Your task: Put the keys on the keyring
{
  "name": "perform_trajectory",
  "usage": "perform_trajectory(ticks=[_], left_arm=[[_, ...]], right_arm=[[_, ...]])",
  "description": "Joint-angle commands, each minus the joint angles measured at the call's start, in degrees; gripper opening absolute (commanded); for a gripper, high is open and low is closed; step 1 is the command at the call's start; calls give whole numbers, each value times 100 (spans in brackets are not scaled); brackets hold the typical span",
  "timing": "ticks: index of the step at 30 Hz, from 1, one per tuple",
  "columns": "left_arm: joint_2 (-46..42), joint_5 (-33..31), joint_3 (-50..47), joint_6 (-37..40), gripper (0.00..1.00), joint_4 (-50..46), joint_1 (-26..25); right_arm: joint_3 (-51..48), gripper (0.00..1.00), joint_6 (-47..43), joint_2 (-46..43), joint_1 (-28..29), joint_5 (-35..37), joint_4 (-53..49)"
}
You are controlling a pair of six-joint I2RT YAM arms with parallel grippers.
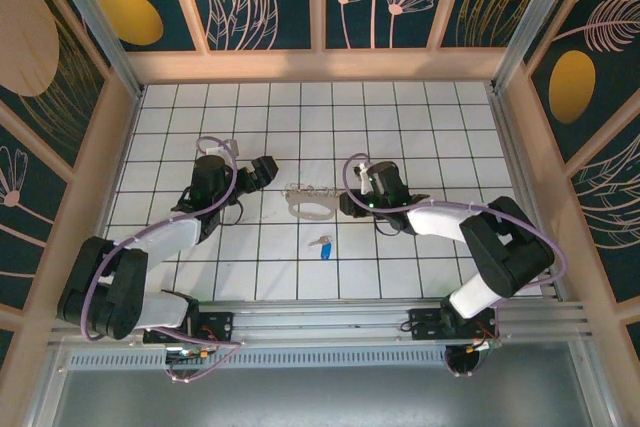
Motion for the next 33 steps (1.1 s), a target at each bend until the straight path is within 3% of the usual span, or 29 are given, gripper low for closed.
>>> perform_trajectory(ticks=[1,17,20,26,33], left_arm=[[101,131,160,-61,99,201,-35],[196,140,220,-64,99,211,-33],[215,149,228,-59,98,225,-30],[238,171,258,-36,98,235,-32],[216,248,307,-26,99,305,-35]], right_arm=[[136,34,-266,115,100,432,-235],[585,32,-507,949,184,541,-117],[665,26,-533,1027,191,494,-130],[637,0,-593,893,174,413,-195],[723,0,-651,342,-95,-359,-194]])
